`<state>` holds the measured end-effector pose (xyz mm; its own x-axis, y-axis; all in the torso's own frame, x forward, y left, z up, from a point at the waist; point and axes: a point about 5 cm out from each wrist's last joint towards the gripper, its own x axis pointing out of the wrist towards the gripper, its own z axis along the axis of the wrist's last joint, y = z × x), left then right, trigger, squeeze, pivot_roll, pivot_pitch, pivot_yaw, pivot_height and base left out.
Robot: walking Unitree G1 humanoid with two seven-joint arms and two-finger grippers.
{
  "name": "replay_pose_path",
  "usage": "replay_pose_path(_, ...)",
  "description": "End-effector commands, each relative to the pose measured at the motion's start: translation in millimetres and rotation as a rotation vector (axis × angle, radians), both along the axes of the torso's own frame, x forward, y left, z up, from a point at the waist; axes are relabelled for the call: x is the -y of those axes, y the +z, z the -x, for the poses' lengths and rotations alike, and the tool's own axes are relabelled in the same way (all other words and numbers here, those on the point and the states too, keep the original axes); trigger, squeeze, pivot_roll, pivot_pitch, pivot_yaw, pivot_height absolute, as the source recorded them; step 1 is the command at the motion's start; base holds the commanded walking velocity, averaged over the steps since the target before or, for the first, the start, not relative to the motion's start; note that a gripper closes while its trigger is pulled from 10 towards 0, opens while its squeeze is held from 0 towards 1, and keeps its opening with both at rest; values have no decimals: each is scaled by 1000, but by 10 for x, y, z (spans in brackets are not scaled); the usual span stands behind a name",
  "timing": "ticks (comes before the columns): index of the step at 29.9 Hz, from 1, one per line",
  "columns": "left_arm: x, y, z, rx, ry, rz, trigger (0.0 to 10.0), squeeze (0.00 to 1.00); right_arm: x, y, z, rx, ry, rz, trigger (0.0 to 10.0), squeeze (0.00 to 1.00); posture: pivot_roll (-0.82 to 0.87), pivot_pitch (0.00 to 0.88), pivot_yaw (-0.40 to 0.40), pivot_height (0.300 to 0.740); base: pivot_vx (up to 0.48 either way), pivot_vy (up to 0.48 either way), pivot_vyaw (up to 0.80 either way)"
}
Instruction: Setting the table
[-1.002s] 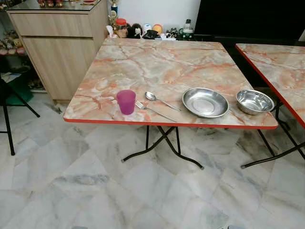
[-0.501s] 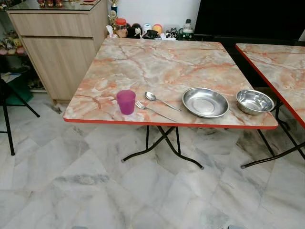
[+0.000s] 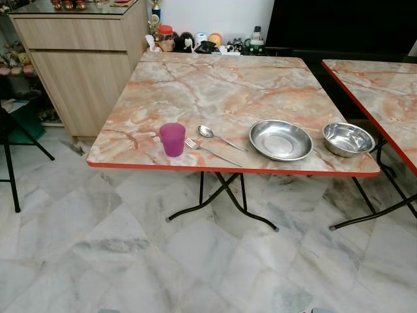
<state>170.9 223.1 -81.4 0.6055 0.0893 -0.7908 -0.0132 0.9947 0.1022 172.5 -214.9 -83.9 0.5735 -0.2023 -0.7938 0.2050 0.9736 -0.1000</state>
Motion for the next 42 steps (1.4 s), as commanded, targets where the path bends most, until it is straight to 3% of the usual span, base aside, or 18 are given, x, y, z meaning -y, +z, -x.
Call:
replay_pose_path(1,151,217,-509,75,74,139,10000,0,-204,24,-148,11,16,-150,10000,0,90,108,-47,740,0,0,0)
replay_pose_path(32,197,253,-578,83,37,157,10000,0,-241,37,-185,27,-3,-179,10000,0,94,58,-40,740,0,0,0)
replay_pose_path(42,151,297,-629,112,60,158,10000,0,-238,104,-312,63,-4,-179,10000,0,92,15,-46,740,0,0,0)
